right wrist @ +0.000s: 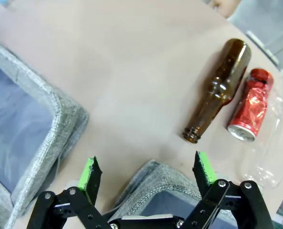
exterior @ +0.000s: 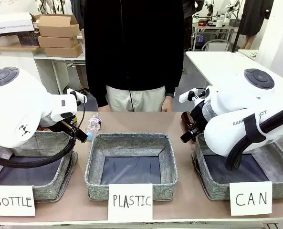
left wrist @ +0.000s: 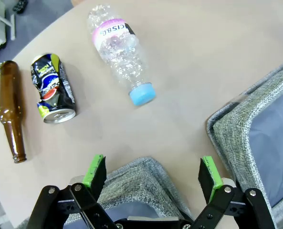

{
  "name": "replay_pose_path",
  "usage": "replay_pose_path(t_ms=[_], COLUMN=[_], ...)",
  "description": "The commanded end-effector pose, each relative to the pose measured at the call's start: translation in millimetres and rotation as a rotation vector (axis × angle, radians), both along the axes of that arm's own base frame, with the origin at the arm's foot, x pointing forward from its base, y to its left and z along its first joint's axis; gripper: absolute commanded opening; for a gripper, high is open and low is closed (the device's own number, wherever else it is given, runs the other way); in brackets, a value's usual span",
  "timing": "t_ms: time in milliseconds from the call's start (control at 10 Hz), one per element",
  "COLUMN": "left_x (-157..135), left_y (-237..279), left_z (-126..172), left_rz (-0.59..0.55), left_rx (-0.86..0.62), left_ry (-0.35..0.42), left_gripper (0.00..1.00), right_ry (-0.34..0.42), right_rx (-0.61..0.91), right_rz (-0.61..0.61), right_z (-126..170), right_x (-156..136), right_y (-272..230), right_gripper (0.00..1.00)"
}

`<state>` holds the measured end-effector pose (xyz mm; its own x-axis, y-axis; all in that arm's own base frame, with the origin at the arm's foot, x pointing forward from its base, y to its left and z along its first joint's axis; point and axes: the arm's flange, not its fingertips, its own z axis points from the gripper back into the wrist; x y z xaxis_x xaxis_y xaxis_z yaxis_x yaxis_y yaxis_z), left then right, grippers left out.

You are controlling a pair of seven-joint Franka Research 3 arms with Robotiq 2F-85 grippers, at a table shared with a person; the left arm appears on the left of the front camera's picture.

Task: Sort the can waste into the basket.
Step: Pick up the can waste from the table and place it in the right Fabric basket.

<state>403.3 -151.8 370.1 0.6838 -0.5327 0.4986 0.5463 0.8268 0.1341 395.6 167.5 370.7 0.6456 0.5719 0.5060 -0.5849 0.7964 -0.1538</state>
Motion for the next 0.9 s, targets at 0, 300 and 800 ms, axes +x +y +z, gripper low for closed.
replay_pose_path(t_ms=[0,300,800], left_x=[-1,-73,-101], left_y=[-2,41,35], left_z=[34,169,231], left_rz=[-0.015,0.003,-0.160], left_rx=[0.036,-0.132,-0.157], left_ry=[0.034,-0.191,-0.252], left_gripper=[1.00,1.00,1.00], right_ry=[0.082,-0.102,-0.165], right_rx=[0.104,0.112,0.159], right_rz=[-0.107,-0.287,-0.270], right_z=[38,153,214], right_x=[-6,-103,-115], right_y=[7,-32,-38], right_gripper=[1.00,1.00,1.00])
